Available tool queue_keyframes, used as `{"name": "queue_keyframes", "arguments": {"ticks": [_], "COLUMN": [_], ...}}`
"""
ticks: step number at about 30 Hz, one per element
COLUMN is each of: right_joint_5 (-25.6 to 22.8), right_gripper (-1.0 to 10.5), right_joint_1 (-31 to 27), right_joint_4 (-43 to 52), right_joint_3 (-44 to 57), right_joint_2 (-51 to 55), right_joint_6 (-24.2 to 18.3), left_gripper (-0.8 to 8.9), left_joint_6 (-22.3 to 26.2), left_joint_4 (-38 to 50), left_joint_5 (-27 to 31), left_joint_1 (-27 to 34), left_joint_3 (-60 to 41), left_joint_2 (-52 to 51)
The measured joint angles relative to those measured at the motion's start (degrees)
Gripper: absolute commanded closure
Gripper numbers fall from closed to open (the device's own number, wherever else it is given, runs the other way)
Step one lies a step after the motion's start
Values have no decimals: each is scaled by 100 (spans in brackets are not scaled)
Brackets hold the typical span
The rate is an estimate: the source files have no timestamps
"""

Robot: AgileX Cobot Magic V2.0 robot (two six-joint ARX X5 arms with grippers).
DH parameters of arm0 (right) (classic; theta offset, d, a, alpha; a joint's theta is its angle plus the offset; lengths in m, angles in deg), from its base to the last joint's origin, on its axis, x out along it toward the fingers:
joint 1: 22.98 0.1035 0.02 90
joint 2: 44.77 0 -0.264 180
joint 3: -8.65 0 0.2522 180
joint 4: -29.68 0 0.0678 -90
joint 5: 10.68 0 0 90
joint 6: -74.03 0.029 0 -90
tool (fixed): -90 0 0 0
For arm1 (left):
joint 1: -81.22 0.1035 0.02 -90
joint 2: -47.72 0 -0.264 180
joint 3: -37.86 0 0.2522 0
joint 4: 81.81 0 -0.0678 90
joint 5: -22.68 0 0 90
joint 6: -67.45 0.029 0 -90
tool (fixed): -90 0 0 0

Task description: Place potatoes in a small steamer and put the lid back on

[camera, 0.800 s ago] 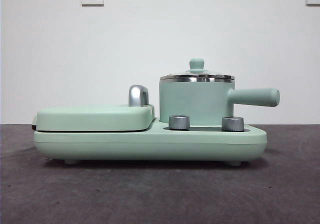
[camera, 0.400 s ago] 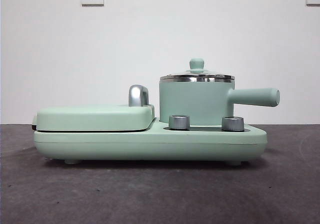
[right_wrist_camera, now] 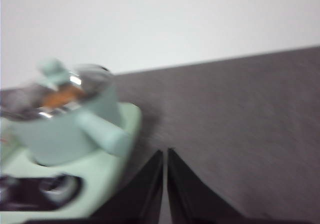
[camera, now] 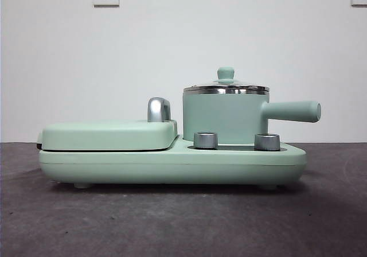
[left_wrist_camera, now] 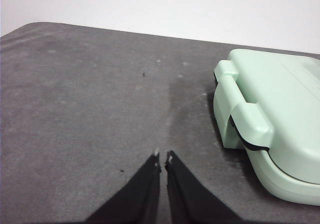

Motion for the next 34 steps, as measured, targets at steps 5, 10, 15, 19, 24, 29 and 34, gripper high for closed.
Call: {"name": "queue_keyframes", "arguments": {"ticks": [5, 10, 15, 19, 24, 29, 34], "right_joint_5": [-306, -306, -306, -308, -306, -306, -306], "right_gripper": [935, 935, 936, 936, 936, 935, 936], "right_joint_1": [-197, -219, -229, -229, -234, -234, -234], "right_joint_4": [111, 127, 7, 7, 7, 17, 17], "right_joint_3": [382, 796, 909, 909, 909, 909, 909], "right_joint_2": [212, 376, 527, 527, 527, 527, 527], "right_joint_6": [-407, -811, -940, -1038, -1084, -1088, -1088], "left_gripper": [789, 789, 789, 789, 789, 789, 789], "left_joint_6": [0, 0, 0, 0, 0, 0, 0], "left_joint_4": [0, 0, 0, 0, 0, 0, 0], "left_joint_5": [0, 0, 0, 0, 0, 0, 0], "left_joint_1": [0, 0, 0, 0, 0, 0, 0], "left_joint_3": [0, 0, 0, 0, 0, 0, 0], "left_joint_2": [0, 0, 0, 0, 0, 0, 0]}}
